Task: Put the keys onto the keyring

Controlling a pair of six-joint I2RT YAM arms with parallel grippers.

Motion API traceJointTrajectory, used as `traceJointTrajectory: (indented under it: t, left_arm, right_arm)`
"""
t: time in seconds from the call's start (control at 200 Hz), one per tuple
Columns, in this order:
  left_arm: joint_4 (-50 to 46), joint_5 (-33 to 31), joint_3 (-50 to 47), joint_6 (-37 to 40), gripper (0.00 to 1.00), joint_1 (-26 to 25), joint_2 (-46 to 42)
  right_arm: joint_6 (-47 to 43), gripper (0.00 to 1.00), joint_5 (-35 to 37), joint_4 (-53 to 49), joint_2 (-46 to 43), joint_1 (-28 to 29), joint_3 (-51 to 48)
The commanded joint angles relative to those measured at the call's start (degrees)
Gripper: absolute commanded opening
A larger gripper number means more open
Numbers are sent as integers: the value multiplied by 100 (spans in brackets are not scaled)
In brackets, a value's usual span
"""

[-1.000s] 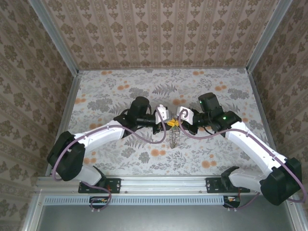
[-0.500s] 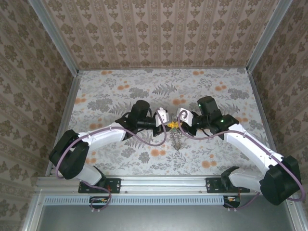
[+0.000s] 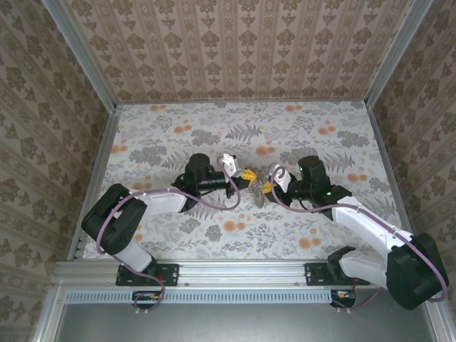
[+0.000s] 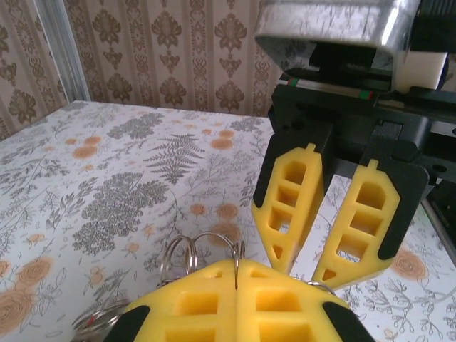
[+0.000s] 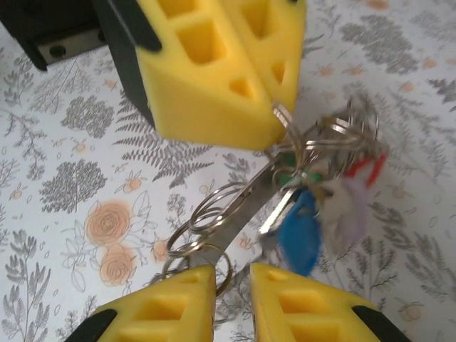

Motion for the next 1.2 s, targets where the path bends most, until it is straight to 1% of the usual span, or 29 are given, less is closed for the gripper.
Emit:
traceJointTrajectory:
  t: [0.0, 0.09, 0.17, 0.255, 0.415, 0.53, 0.62, 0.755, 0.88, 0.945, 1.06, 1.195]
  left_arm:
    - [654, 193, 1, -230, 0, 7, 18]
    - [587, 187, -2, -193, 0, 11, 8]
    - [490, 190, 2, -156, 0, 1, -24]
    - [384, 224, 37, -112, 0, 4, -46]
    - [294, 293, 103, -89, 0, -3, -93]
    - [226, 309, 140, -76, 0, -17, -126]
    - [217, 315, 138, -76, 0, -21, -142]
    - [185, 343, 123, -77, 0, -32, -167]
    - [155, 370, 147, -80, 0, -35, -164]
    - [125, 393, 165, -76, 0, -36, -169]
    - [111, 403, 189, -60, 0, -45, -177]
    - [111, 469, 209, -76, 0, -47, -185]
  right_arm:
    - [182, 22, 409, 356, -435, -33, -24]
    - [-182, 23, 608, 72, -666, -44, 89]
    - [-467, 23, 646, -351, -708, -47, 340]
    - [-695, 23, 562, -555, -650, -47, 548]
    - [-847, 19, -109, -613, -312, -52, 823]
    - [-824, 15, -320, -498, -71, -46, 848]
    - [-767, 15, -436, -331, 55, -48, 832]
    - [-803, 20, -426, -153, 162, -48, 813]
    - [-891, 19, -487, -154, 300, -53, 878]
    - [-934, 16, -538, -211, 374, -48, 926]
    - [-1015, 15, -513, -255, 473, -49, 936]
    - [-1028, 19, -428, -148, 508, -57, 874]
